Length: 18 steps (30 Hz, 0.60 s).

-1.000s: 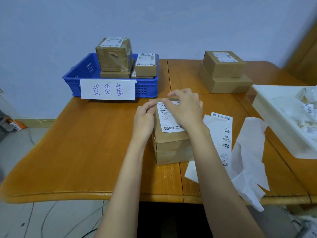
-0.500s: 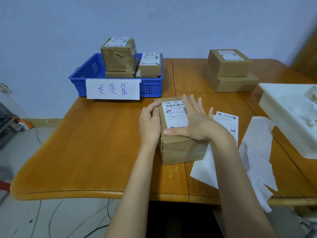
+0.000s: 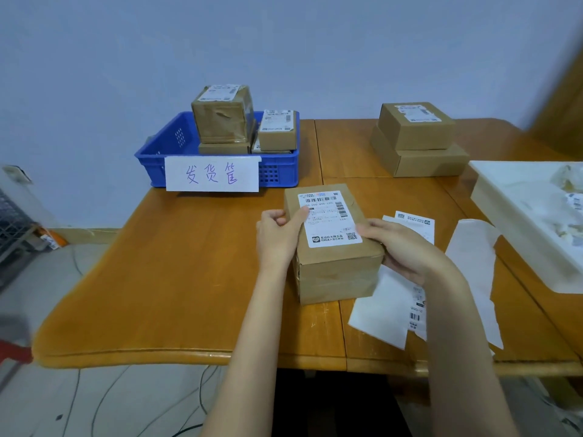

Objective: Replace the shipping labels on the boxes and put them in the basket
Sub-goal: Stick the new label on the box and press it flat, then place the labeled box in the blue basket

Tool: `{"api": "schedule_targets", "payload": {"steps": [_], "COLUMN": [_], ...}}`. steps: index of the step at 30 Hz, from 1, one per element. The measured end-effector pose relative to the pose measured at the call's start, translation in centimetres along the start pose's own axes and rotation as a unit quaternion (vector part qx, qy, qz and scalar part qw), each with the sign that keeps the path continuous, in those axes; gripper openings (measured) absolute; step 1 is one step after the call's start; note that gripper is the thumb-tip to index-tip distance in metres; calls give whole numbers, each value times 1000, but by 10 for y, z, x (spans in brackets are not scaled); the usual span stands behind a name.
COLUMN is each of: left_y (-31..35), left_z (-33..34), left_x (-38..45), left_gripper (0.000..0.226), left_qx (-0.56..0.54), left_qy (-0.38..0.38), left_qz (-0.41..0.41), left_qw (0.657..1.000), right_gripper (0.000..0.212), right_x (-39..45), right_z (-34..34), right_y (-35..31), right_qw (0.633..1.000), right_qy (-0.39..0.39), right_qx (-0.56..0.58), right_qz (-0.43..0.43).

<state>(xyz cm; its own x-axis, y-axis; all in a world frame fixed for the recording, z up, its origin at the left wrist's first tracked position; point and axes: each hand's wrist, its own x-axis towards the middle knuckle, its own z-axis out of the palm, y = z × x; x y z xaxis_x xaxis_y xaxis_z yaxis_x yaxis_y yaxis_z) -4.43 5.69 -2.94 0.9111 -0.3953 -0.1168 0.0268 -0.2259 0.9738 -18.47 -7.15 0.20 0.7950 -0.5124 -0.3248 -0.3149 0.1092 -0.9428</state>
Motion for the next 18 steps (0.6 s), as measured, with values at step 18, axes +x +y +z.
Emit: {"api": "schedule_targets", "payload": {"steps": [18], "left_y": [33], "left_z": [-112], "left_x": [-7], "left_gripper": [41], "left_qx": [17], "left_qy": [-79], "left_qz": [-44], "left_qw": [996], "right_gripper": [73], "right_x": [23], "right_z": [101], "right_y": [-47], "right_qw": [990], "right_qy": [-28], "right_qx": [-109], "right_qz": [-89]}}
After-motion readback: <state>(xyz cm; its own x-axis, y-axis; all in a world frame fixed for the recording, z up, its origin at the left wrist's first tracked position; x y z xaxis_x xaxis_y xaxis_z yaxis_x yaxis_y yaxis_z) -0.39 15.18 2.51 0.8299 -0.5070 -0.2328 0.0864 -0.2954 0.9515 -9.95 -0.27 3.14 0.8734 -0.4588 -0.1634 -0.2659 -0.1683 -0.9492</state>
